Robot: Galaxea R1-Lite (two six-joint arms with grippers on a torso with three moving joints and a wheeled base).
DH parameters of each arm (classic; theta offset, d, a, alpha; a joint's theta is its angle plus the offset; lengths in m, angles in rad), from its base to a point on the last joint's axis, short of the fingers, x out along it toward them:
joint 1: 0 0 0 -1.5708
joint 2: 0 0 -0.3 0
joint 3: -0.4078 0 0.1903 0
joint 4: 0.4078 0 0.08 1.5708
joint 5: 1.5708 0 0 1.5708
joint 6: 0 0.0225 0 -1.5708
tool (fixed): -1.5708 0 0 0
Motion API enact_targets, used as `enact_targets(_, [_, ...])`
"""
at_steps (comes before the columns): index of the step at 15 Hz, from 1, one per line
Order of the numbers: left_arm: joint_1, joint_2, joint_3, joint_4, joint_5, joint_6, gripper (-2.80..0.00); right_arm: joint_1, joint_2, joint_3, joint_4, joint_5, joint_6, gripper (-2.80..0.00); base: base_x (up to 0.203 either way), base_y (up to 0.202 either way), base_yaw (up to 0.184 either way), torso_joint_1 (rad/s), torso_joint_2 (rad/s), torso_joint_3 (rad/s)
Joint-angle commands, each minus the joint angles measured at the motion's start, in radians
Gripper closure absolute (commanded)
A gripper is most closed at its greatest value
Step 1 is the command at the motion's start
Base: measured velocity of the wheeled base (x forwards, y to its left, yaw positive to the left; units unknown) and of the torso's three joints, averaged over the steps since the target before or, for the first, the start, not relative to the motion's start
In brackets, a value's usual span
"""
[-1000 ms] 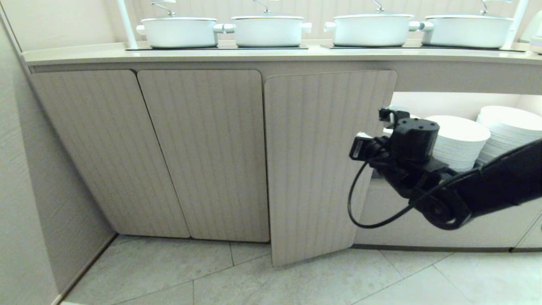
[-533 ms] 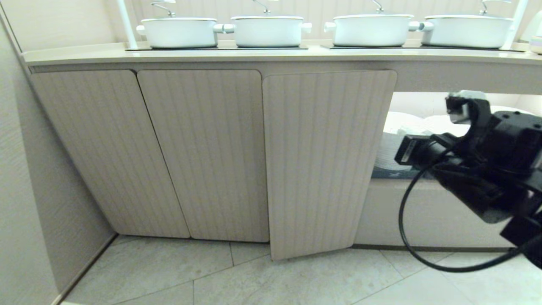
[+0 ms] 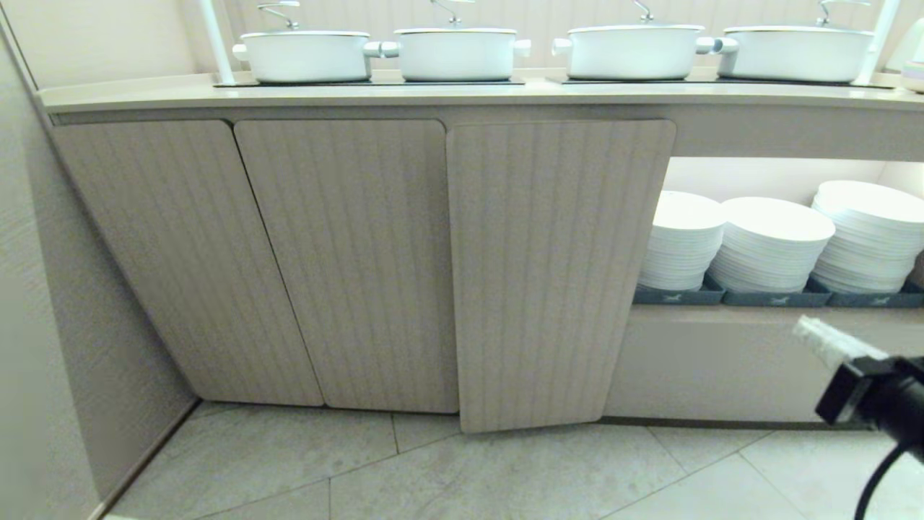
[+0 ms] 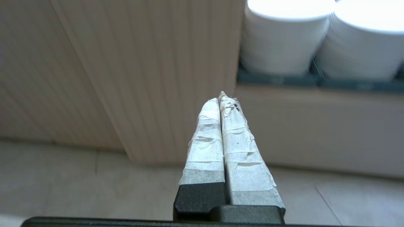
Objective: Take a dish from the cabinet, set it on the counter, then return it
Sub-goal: Close the cabinet door
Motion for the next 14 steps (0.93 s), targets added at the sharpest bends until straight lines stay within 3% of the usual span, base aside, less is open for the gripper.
enact_targets(1, [0.0,0.0,0.001,-0.001,0.0,0.0,0.0,-0.022,-0.131,0.099,0.011,0.013,-0.005,0.0,0.0,0.0,0.0,0.0,0.0,0.0])
enact_targets(3, [0.0,0.0,0.0,-0.001,0.0,0.0,0.0,-0.056,-0.207,0.179,0.038,0.045,-0.035,0.0,0.0,0.0,0.0,0.0,0.0,0.0])
enact_targets(7, [0.0,0.0,0.0,-0.001,0.0,-0.001,0.0,-0.122,-0.379,0.196,0.325,0.087,-0.052,0.0,0.0,0.0,0.0,0.0,0.0,0.0])
enact_targets(12, [0.0,0.0,0.0,-0.001,0.0,0.0,0.0,-0.158,-0.747,0.196,0.655,0.098,-0.056,0.0,0.0,0.0,0.0,0.0,0.0,0.0])
enact_targets(14, [0.0,0.0,0.001,-0.001,0.0,-0.001,0.0,-0.174,-0.857,0.196,0.728,0.168,-0.063,0.0,0.0,0.0,0.0,0.0,0.0,0.0])
